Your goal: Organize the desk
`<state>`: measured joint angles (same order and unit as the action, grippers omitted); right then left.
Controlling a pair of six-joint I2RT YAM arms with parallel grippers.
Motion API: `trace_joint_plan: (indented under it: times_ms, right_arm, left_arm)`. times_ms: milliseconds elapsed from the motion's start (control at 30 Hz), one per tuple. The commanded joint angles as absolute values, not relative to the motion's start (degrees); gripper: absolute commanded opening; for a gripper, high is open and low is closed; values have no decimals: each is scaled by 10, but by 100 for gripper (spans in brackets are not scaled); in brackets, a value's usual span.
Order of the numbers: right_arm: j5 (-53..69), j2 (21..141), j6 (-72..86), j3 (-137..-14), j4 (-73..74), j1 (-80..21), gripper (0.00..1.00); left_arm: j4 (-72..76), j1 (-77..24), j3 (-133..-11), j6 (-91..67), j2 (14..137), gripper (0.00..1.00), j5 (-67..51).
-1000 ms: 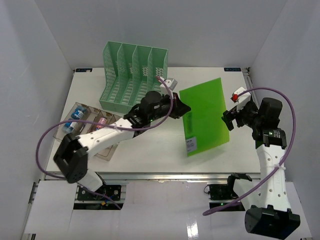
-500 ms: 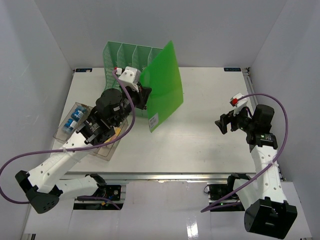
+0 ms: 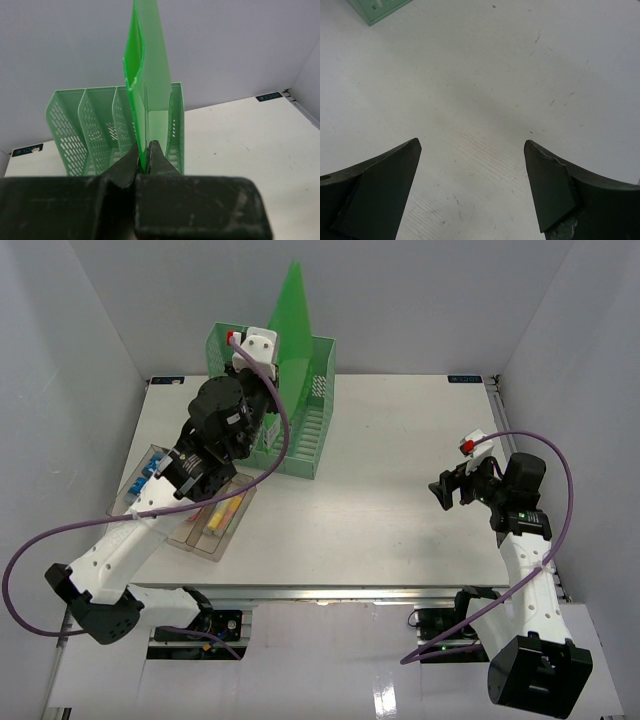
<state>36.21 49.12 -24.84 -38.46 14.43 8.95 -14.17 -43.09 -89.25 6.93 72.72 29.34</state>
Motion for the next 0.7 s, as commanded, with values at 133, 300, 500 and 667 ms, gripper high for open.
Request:
trace_joint_plan:
  times_ms: [133,300,500,667]
  right_arm:
    - [365,487,-247,-381,115,92,90]
    - [364,487,-250,-379,114,92,90]
    - [366,488,-249,-376,113,92,90]
    - [366,488,-249,-375,111,92,90]
  left_arm:
    - [-110,-361,-918,35,790,0,185]
    - [-106,-334,-950,5,838,0,127]
    - [-84,-310,-964,-40,869,0,91]
    - [-30,-291,-909,-71,876,0,73]
